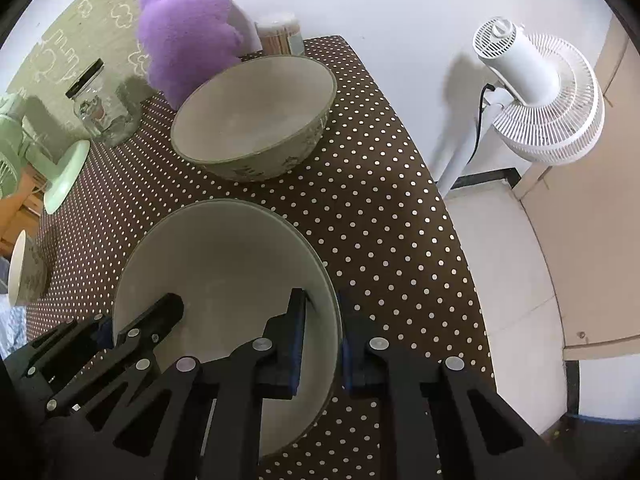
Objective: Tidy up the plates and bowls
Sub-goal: 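Lift the cream bowl with both tools and carry it toward the plate stack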
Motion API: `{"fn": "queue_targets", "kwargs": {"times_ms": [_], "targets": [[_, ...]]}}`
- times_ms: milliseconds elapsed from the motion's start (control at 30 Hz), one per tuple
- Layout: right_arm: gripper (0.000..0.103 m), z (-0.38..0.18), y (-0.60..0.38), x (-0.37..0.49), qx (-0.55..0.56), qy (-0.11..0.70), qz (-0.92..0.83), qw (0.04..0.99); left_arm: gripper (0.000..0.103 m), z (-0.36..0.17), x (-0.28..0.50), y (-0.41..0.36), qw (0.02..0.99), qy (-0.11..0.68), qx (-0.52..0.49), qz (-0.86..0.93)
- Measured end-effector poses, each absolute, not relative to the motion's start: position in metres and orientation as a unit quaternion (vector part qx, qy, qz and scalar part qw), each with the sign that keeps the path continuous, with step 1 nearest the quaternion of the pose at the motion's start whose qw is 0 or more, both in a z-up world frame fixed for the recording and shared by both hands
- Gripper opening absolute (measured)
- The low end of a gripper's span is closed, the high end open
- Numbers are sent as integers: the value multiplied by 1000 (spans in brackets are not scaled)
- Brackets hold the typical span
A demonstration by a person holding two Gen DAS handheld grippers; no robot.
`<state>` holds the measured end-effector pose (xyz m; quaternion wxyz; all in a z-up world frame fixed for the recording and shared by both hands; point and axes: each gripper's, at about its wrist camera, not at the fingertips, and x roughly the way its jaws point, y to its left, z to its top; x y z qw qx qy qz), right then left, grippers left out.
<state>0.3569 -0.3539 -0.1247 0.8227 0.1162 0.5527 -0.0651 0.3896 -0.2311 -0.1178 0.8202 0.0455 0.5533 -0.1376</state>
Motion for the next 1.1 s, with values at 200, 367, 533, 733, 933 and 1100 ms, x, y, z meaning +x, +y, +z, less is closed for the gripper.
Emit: {"fn": "queue_targets", "kwargs": {"times_ms": [200,367,533,733,933,1100], "targets": [[17,-114,-348,352,117,547,-60,826,13,-105,382,-223,828,542,55,-136],[17,-100,-339,347,116,538,-57,833,13,-91,374,-212,835,531,56,-134],[17,-84,-328,340,114,527,-53,840,13,-74,361,-196,843,519,56,-132],[17,-61,-305,328,106,514,-49,850,13,-54,344,-168,852,505,51,-130],[17,-41,-273,316,97,505,-44,857,13,-37,327,-135,859,495,43,-124],[17,-29,-240,304,92,500,-34,860,13,-26,314,-103,861,494,36,-115]]}}
